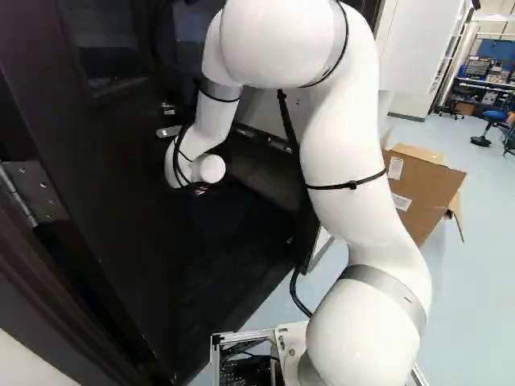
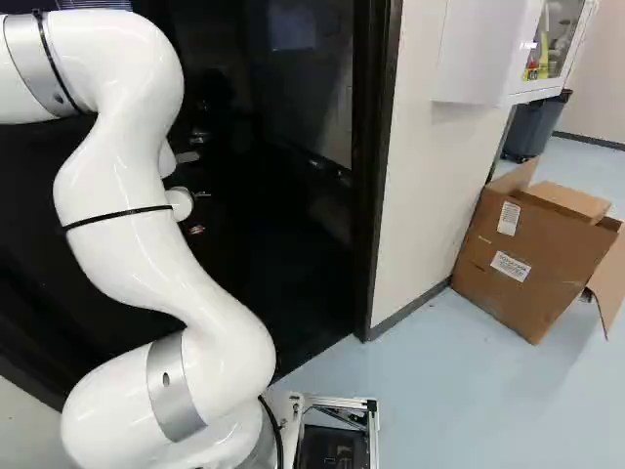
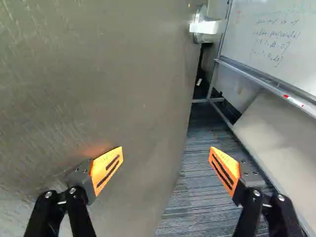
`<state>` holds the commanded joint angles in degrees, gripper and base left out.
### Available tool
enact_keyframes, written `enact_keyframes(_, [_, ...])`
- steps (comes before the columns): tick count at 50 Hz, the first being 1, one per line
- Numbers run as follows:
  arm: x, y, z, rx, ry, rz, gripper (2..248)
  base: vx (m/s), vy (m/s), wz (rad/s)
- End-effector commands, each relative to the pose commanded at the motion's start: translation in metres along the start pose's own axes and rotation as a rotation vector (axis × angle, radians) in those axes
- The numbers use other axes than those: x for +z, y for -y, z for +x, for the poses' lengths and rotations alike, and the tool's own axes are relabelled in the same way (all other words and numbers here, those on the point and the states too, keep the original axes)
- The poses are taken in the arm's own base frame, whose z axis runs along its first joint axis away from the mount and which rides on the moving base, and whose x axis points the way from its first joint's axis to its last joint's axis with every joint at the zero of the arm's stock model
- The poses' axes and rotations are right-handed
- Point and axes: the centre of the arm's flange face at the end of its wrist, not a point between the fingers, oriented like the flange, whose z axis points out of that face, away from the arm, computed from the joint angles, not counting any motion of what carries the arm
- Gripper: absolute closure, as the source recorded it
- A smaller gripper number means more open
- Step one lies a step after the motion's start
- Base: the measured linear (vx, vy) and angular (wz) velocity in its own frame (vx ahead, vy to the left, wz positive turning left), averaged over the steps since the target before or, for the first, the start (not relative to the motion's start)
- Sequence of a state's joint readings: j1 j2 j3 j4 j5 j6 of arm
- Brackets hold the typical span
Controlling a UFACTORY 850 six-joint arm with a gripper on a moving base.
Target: Open the door and move inside
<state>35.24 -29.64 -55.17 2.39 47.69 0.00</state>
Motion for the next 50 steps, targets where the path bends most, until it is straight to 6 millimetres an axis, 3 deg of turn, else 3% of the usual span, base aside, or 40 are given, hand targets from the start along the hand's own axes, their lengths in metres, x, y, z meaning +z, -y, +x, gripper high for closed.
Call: enact_keyframes(50, [0.056,0.071,0.005,-0.052,-0.047,0.126,3,0.0,0.0,0.0])
